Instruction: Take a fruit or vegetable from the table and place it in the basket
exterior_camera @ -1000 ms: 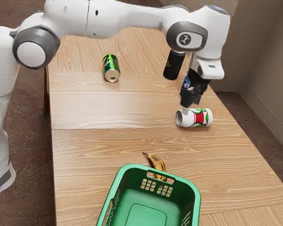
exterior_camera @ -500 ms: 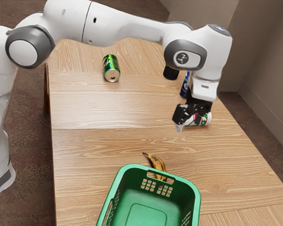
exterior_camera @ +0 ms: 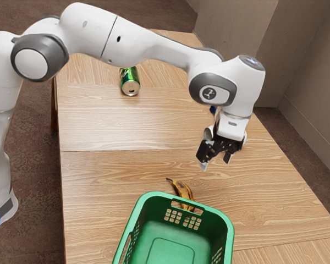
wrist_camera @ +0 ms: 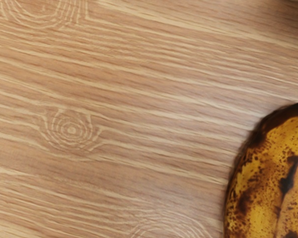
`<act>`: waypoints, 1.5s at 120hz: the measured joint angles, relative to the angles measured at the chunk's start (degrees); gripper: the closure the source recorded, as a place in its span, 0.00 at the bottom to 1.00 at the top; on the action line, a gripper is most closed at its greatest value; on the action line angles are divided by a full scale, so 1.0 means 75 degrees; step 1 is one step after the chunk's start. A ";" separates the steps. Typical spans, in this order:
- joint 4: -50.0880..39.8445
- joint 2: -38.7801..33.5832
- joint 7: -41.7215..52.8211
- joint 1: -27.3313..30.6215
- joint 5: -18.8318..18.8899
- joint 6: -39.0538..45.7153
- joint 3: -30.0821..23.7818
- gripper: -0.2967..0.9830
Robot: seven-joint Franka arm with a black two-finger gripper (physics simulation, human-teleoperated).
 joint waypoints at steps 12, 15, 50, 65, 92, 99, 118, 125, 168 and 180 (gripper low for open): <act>-0.0190 0.0119 0.0064 -0.0001 0.0082 0.0130 -0.0031 0.23; -0.0292 0.0103 0.0079 -0.0003 0.0097 0.0161 -0.0057 0.23; -0.1901 -0.0816 0.0201 -0.0069 0.0122 0.0817 -0.0110 0.23; -0.2121 -0.1049 0.0233 -0.0119 0.0107 0.0983 -0.0161 0.23; -0.2723 -0.1533 0.0260 -0.0155 0.0092 0.1262 -0.0182 0.23; -0.2811 -0.1595 0.0265 -0.0128 0.0087 0.1304 -0.0237 0.23; -0.2871 -0.1629 0.0275 -0.0148 0.0074 0.1377 -0.0401 0.23; -0.2894 -0.1602 0.0278 -0.0193 0.0069 0.1393 -0.0424 0.23; -0.3121 -0.1141 0.0292 -0.0207 0.0073 0.1727 -0.0435 0.23; -0.3122 -0.1120 0.0293 -0.0220 0.0089 0.1853 -0.0435 0.23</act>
